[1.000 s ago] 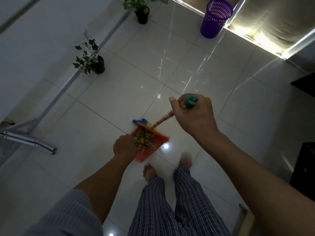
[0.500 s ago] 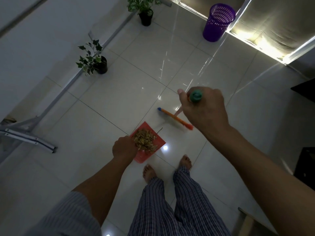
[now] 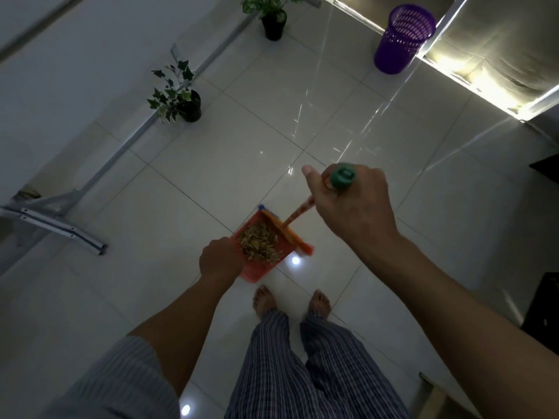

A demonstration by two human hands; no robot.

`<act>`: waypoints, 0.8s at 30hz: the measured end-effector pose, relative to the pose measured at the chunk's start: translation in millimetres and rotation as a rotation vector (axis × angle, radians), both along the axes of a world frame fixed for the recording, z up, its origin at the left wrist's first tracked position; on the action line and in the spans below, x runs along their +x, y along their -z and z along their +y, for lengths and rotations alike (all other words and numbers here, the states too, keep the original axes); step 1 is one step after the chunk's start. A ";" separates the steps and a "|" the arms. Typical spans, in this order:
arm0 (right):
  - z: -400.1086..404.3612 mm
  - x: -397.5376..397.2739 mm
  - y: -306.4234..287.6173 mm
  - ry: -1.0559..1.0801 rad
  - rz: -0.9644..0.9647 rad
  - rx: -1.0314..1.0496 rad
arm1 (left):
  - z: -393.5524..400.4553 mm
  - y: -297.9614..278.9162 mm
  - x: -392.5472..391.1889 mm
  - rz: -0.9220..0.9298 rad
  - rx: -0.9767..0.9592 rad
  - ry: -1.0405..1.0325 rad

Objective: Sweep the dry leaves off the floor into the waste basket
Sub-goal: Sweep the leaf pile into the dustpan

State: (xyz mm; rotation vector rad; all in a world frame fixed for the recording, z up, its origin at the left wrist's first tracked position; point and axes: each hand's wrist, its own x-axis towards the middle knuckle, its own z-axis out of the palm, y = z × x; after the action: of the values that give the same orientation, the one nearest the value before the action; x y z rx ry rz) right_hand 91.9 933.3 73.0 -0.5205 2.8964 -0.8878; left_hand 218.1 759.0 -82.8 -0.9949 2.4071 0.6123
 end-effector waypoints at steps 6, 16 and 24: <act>-4.7 -13.5 -32.8 -0.080 0.067 -0.140 | 1.3 -18.6 28.7 -0.019 0.007 -0.134; -20.3 20.5 7.1 -0.243 0.054 -0.053 | 8.9 -18.7 71.3 -0.083 -0.075 -0.222; -42.5 46.2 23.1 -0.329 -0.086 0.037 | -15.6 4.9 88.5 -0.114 -0.059 -0.215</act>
State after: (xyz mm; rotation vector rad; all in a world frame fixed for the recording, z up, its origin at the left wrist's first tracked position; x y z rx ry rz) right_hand 138.1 890.8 49.9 -0.8977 2.6356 -0.7840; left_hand 306.6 743.4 -87.7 -1.2901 2.2477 0.5452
